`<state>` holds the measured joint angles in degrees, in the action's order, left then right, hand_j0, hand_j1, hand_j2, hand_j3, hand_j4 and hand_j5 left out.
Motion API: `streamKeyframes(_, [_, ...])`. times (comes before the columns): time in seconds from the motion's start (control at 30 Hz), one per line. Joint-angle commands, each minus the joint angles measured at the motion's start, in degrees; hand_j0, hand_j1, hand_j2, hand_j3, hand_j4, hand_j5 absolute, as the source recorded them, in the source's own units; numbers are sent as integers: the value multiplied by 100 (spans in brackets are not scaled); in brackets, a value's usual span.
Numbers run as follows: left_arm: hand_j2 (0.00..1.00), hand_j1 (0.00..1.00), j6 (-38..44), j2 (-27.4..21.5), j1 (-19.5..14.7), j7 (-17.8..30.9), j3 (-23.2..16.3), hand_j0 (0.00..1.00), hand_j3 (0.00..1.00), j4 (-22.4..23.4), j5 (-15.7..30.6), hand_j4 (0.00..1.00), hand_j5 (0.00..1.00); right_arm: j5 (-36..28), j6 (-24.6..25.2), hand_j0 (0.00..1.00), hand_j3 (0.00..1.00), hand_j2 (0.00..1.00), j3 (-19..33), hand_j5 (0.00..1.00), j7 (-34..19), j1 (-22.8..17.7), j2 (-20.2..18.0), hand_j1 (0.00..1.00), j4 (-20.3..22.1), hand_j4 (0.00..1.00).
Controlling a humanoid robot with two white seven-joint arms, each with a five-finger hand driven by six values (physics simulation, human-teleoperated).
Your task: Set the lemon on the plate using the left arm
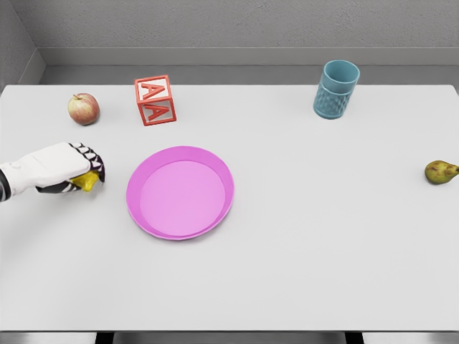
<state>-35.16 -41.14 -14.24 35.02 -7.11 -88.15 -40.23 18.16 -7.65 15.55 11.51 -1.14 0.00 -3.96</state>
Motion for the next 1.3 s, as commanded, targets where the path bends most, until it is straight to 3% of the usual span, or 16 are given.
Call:
streamKeyframes(0.0, [54, 54, 16, 1, 0, -2, -1, 54, 54, -18, 121, 54, 54, -6, 0, 100, 100, 100, 1, 100, 0, 0, 0, 100, 0, 100])
streamKeyframes(0.43, [54, 54, 16, 124, 70, -2, -98, 54, 54, -800, 569, 54, 54, -6, 0, 100, 100, 100, 1, 100, 0, 0, 0, 100, 0, 100])
streamKeyframes(1.0, [55, 55, 16, 836, 62, -2, -652, 55, 55, -1002, 551, 55, 55, -6, 0, 100, 100, 100, 1, 100, 0, 0, 0, 100, 0, 100])
streamKeyframes(1.07, [62, 62, 16, 853, 62, -2, -652, 62, 62, -1002, 551, 62, 62, -6, 0, 100, 100, 100, 1, 100, 0, 0, 0, 100, 0, 100])
streamKeyframes(1.13, [98, 98, 16, 906, 53, -2, -643, 98, 98, -993, 551, 98, 98, 3, 0, 100, 100, 100, 1, 100, 0, 0, 0, 100, 0, 100])
streamKeyframes(1.27, [100, 100, 16, 985, 44, -2, -643, 100, 100, -993, 534, 100, 100, -6, 0, 100, 100, 100, 1, 100, 0, 0, 0, 100, 0, 100])
